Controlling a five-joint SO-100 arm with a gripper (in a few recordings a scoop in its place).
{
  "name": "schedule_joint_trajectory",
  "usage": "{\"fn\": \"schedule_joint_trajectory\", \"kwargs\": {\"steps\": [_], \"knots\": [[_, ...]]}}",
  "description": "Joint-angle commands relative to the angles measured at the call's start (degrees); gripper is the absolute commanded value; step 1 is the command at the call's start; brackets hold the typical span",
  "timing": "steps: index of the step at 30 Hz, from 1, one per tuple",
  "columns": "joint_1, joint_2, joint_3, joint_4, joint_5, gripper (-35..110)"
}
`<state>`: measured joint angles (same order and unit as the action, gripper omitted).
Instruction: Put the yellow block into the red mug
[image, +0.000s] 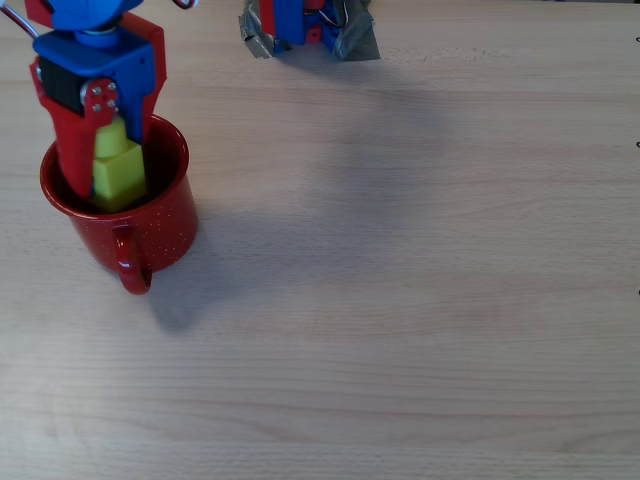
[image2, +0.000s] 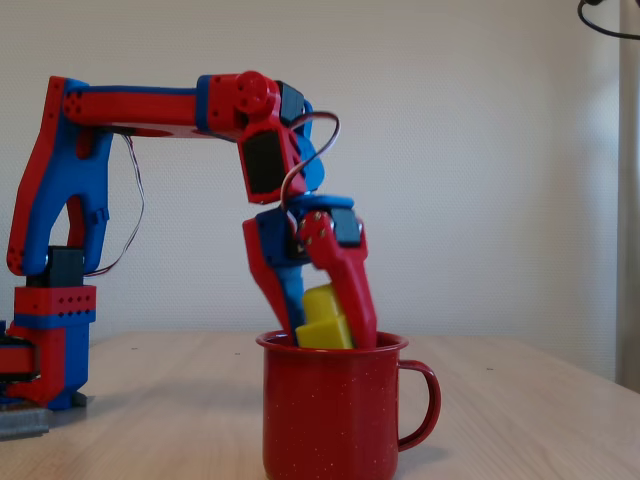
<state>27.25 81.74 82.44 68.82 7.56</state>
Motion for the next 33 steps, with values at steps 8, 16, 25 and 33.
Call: {"fn": "schedule_joint_trajectory", "kwargs": {"steps": [8, 16, 25, 33], "knots": [[-0.9, 6.2, 0.1, 1.8, 0.6, 30], [-0.8, 6.2, 0.2, 1.8, 0.4, 43], [-0.7, 6.2, -0.4, 1.8, 0.5, 43], [-0.4, 6.1, -2.6, 2.8, 0.4, 44]]}}
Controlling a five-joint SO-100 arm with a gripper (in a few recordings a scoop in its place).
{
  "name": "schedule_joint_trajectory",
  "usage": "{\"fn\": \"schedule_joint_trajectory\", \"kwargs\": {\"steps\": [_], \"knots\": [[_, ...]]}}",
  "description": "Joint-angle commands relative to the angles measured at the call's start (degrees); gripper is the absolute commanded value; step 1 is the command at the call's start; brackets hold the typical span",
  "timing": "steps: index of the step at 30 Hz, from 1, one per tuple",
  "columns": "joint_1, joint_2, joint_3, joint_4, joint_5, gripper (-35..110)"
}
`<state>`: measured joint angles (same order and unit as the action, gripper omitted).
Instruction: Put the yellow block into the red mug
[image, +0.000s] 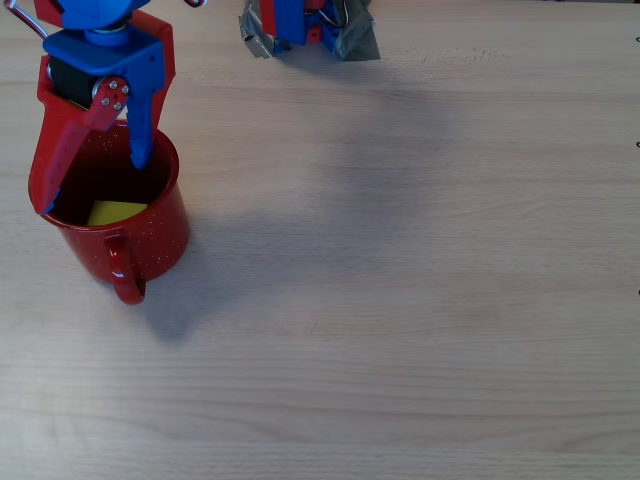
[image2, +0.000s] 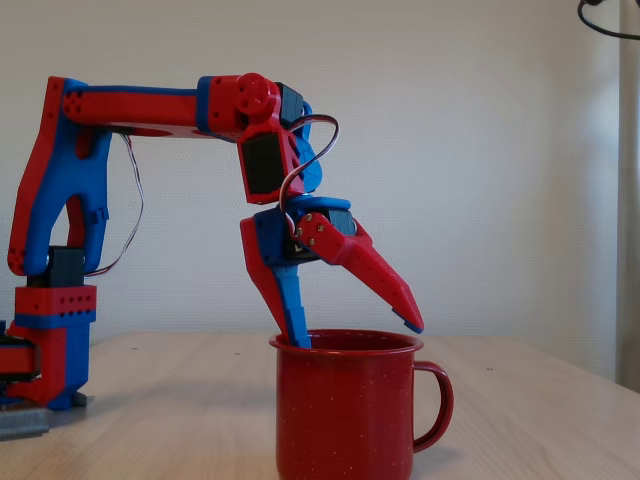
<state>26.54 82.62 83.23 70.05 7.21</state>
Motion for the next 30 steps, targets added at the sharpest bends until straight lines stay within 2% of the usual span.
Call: {"fn": "schedule_joint_trajectory", "kwargs": {"steps": [1, 12, 16, 30], "knots": [[0.3, 5.2, -4.4, 2.1, 0.8, 44], [-0.7, 7.3, -13.5, 5.7, -0.6, 44], [-1.2, 9.1, -16.2, 5.5, -0.8, 54], [-5.3, 24.3, -9.9, 4.7, -4.0, 55]]}}
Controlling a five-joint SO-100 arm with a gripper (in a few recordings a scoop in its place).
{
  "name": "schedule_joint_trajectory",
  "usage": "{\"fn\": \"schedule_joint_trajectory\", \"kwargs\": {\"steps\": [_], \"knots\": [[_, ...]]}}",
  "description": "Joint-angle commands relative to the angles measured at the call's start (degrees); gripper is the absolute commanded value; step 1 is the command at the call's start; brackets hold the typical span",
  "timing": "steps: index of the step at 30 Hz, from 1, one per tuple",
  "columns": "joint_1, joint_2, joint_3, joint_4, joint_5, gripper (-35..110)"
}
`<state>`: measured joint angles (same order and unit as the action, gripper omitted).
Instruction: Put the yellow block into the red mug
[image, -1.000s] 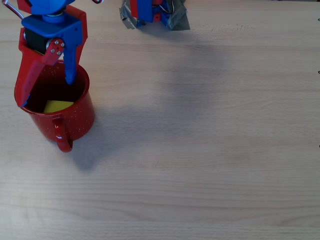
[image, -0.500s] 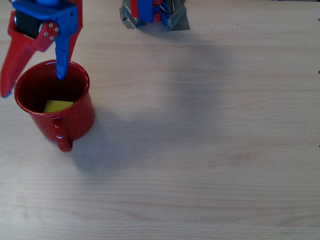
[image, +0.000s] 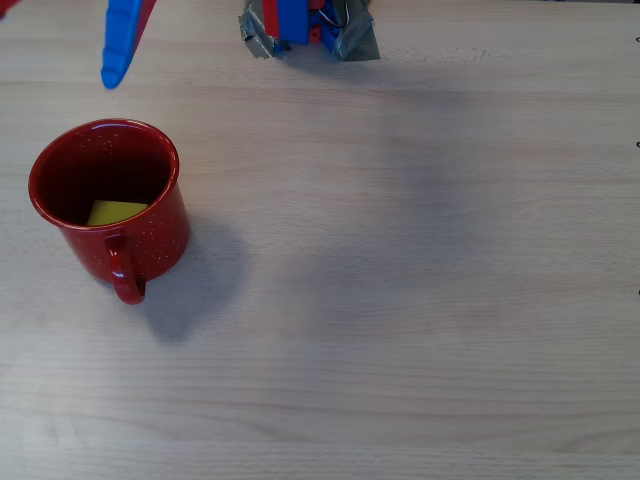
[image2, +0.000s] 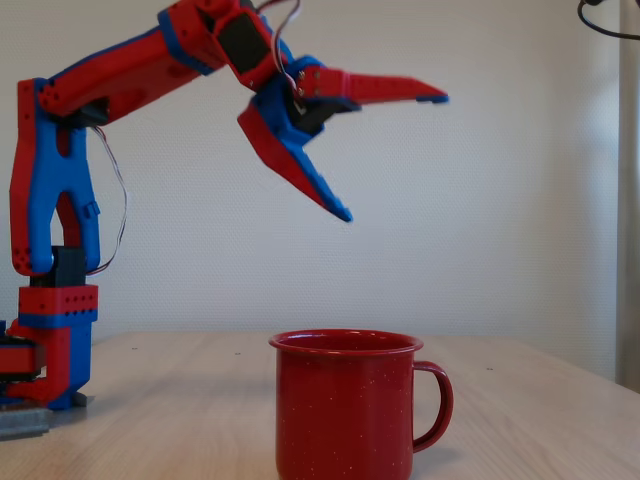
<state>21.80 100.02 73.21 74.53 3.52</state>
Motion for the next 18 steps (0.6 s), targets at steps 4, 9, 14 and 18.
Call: {"fn": "schedule_joint_trajectory", "kwargs": {"steps": [4, 9, 14, 18], "knots": [[-2.4, 11.8, 3.5, 1.9, -0.7, 54], [-5.0, 18.4, 10.0, 2.4, -1.1, 52], [-8.3, 26.5, 18.3, -1.2, -2.5, 17], [-11.3, 33.9, 26.5, -3.9, -3.0, 0]]}}
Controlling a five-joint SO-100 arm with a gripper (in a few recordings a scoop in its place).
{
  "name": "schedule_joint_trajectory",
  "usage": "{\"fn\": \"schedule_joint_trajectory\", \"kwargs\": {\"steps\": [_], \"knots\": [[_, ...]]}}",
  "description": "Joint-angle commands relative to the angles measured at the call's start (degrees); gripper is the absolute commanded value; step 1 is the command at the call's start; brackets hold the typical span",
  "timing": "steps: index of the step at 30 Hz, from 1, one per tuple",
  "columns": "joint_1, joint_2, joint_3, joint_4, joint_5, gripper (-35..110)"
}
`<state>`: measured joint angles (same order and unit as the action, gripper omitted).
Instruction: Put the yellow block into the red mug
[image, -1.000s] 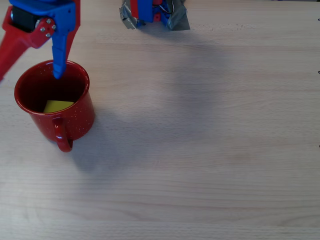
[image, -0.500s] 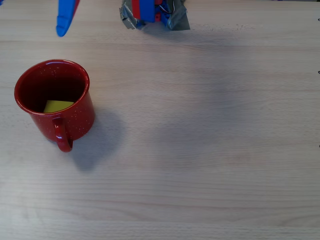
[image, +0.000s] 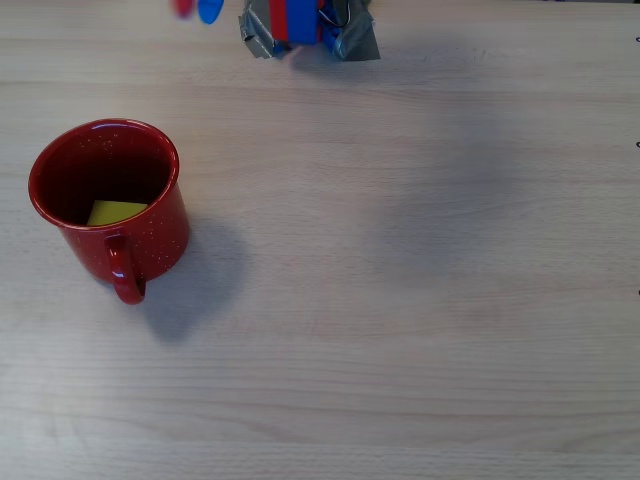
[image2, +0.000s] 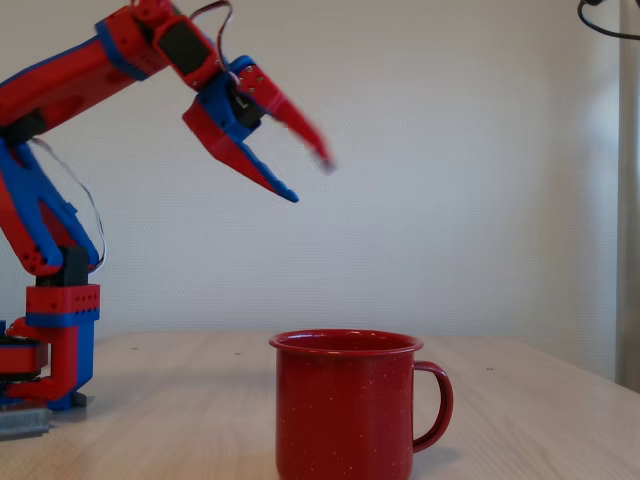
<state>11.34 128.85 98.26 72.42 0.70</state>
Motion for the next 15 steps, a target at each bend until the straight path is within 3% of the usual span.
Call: {"fn": "schedule_joint_trajectory", "kwargs": {"steps": [1, 15], "knots": [[-1.8, 7.1, 3.9, -2.3, -0.4, 0], [-9.4, 33.2, 34.6, -10.4, 1.2, 0]]}}
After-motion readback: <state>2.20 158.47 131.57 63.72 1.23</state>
